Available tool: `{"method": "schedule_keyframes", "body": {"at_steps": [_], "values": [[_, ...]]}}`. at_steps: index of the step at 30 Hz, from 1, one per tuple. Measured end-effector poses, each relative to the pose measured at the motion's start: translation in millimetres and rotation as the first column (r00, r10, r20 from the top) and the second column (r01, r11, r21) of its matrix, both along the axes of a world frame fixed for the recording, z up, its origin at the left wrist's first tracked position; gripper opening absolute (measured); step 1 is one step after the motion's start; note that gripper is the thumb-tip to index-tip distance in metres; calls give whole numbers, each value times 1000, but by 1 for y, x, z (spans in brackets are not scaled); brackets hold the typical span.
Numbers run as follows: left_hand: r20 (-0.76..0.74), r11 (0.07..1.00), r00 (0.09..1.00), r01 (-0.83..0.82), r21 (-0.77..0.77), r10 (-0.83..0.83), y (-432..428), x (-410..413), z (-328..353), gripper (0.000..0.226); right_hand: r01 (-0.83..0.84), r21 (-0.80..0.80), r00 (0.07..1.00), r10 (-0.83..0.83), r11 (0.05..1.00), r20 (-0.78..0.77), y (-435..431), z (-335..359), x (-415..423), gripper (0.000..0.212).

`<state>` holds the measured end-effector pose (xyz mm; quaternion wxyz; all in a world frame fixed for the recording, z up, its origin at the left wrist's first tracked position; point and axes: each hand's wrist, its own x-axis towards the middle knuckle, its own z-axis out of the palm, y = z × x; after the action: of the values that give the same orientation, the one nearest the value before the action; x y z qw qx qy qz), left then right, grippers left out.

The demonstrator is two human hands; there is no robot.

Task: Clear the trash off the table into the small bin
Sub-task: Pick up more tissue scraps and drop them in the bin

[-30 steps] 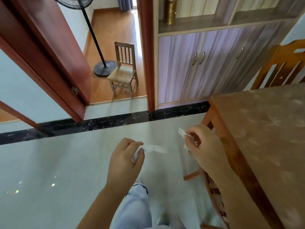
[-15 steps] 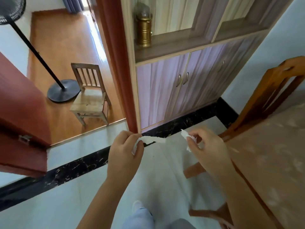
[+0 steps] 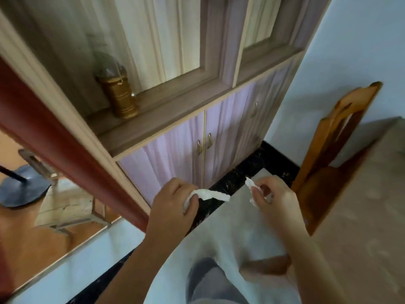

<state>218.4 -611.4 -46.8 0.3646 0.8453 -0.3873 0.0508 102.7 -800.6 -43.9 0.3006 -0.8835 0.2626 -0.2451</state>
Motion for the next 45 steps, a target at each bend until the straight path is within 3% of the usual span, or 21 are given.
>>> {"method": "schedule_keyframes", "body": {"at_steps": [6, 10, 22, 27, 34, 39, 45], "values": [[52, 989, 989, 142, -35, -140, -115, 64, 26, 31, 121, 53, 983, -127, 991, 130, -91, 19, 30, 5], [25, 958, 961, 276, -80, -275, -188, 82, 27, 25, 287, 0, 949, -285, 958, 137, -133, 20, 26, 14], [12, 684, 695, 709, -173, -718, -434, 132, 30, 23, 709, -41, 705, -709, 704, 18, -273, 24, 24, 12], [48, 566, 583, 803, -186, -811, -518, 143, 40, 29, 812, -140, 580, -811, 567, 74, -330, 48, 33, 10], [73, 453, 469, 876, -169, -880, -606, 120, 39, 29, 881, -172, 450, -893, 442, 12, -372, 51, 17, 10], [95, 452, 471, 876, -168, -877, -665, 91, 49, 28, 910, -186, 383, -923, 371, 33, -431, 54, -26, 12], [128, 466, 487, 869, -164, -864, -729, 48, 64, 32, 917, -180, 371, -927, 356, 59, -517, 68, -87, 5]]}}
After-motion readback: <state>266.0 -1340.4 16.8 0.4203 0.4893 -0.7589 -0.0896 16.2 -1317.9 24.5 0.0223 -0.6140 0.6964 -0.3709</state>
